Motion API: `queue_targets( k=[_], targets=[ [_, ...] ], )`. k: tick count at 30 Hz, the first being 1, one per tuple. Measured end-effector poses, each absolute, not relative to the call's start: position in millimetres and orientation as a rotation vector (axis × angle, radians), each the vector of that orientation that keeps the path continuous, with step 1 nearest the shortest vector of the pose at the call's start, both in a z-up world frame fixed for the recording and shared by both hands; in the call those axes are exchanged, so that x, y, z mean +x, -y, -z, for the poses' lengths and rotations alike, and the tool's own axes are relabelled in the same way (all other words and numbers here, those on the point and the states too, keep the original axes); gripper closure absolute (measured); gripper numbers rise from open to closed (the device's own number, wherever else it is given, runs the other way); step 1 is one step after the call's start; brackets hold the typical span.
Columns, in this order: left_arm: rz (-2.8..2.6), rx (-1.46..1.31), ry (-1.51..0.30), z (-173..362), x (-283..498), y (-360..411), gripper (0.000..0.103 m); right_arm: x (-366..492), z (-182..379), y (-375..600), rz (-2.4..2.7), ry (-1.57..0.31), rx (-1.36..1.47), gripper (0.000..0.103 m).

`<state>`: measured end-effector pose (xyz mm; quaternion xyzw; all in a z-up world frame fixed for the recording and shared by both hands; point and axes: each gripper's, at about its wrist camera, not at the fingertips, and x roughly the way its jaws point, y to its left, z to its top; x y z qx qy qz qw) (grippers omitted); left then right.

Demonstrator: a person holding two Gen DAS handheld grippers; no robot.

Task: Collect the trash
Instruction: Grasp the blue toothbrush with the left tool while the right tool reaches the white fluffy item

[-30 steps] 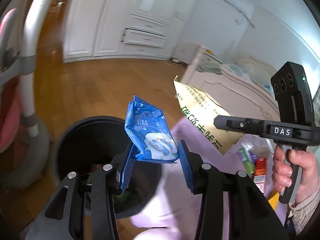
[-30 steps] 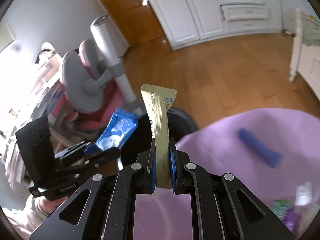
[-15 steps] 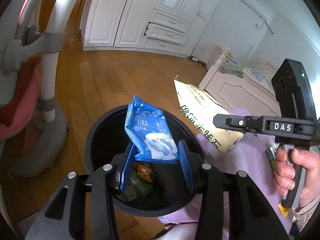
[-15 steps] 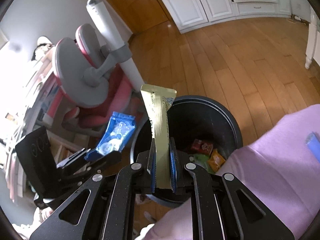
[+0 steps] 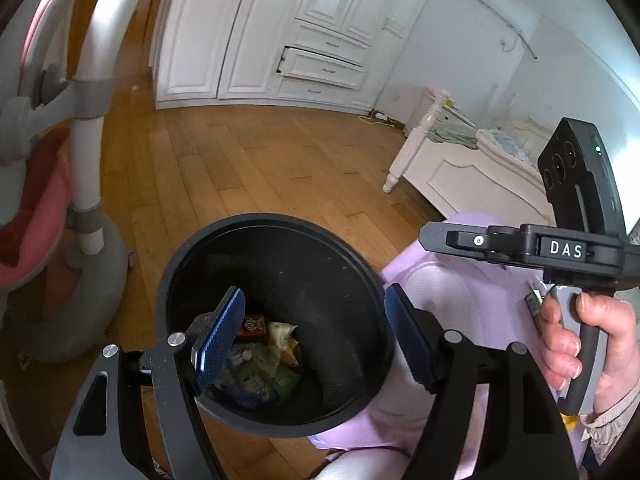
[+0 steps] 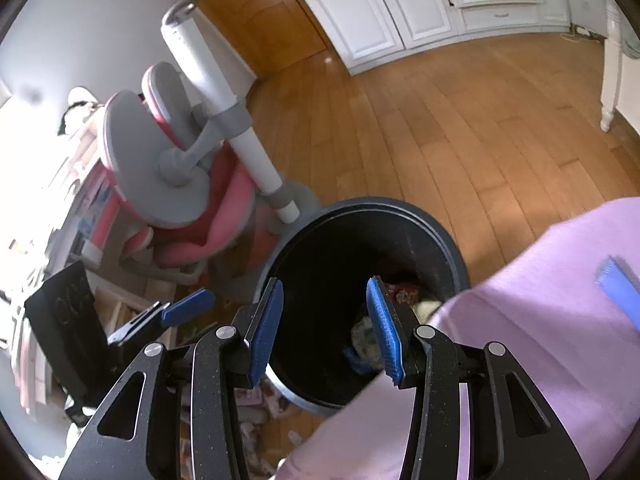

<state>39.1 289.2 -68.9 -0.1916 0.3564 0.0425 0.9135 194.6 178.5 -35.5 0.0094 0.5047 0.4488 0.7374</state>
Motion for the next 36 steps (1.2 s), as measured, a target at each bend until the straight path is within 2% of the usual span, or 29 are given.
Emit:
queue_targets(
  k=[9,15,16,17,18,20,31,36],
  targets=[
    [0.012,-0.308,-0.712,48,64,-237,0.030,202,10,-109,-0.961,-1.051,0.097,0.058],
    [0.131,-0.084,-0.669,32,93,-174,0.030,206,-17,-34,-0.907,-0.973,0.093,0.058],
    [0.152,-0.041,-0.662,30,99,-164,0.030,207,-20,-19,-0.887,-0.962,0.086,0.056],
    [0.169,-0.005,-0.656,29,105,-156,0.030,207,-23,-7,-0.869,-0.949,0.080,0.045],
    [0.186,0.032,-0.652,28,111,-149,0.030,207,-25,7,-0.846,-0.933,0.070,0.041],
    [0.221,0.108,-0.655,29,125,-132,0.030,207,-27,37,-0.801,-0.913,0.031,0.040],
    [0.381,0.498,-0.707,62,183,-60,0.030,200,0,144,-0.629,-0.926,-0.071,0.040],
    [0.407,0.546,-0.749,76,199,-51,0.030,197,19,168,-0.601,-0.947,-0.063,0.040]
  ],
)
